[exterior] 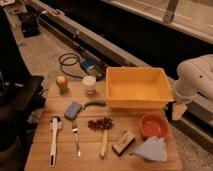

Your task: Wipe red bowl with brush

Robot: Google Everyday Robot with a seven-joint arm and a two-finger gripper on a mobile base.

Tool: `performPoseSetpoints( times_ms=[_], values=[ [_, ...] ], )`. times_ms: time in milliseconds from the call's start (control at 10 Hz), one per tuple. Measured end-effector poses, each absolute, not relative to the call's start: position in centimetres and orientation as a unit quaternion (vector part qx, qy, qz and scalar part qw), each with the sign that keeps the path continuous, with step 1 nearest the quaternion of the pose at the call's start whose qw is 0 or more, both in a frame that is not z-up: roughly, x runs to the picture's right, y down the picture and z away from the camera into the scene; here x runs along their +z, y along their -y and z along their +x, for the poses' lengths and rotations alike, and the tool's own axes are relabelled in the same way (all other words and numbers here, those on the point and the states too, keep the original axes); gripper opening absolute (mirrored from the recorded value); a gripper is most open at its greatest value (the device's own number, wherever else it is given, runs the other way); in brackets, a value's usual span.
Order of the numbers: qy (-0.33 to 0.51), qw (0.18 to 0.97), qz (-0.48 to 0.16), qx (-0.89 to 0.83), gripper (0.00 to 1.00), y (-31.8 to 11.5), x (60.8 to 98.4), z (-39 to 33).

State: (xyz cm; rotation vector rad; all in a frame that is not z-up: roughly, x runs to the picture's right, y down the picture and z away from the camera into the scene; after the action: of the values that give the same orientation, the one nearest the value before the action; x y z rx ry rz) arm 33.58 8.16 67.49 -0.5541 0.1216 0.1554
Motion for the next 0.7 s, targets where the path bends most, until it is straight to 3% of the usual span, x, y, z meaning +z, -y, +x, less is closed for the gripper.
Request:
performPoseSetpoints(
  times_ms=[300, 700],
  values=[
    [-0.05, 0.96, -0.271, 0.044, 0.8, -7.3, 67.0, 33.2],
    [-0.007, 0.965, -0.25, -0.075, 0.8, -6.3, 65.3, 25.4]
  ],
)
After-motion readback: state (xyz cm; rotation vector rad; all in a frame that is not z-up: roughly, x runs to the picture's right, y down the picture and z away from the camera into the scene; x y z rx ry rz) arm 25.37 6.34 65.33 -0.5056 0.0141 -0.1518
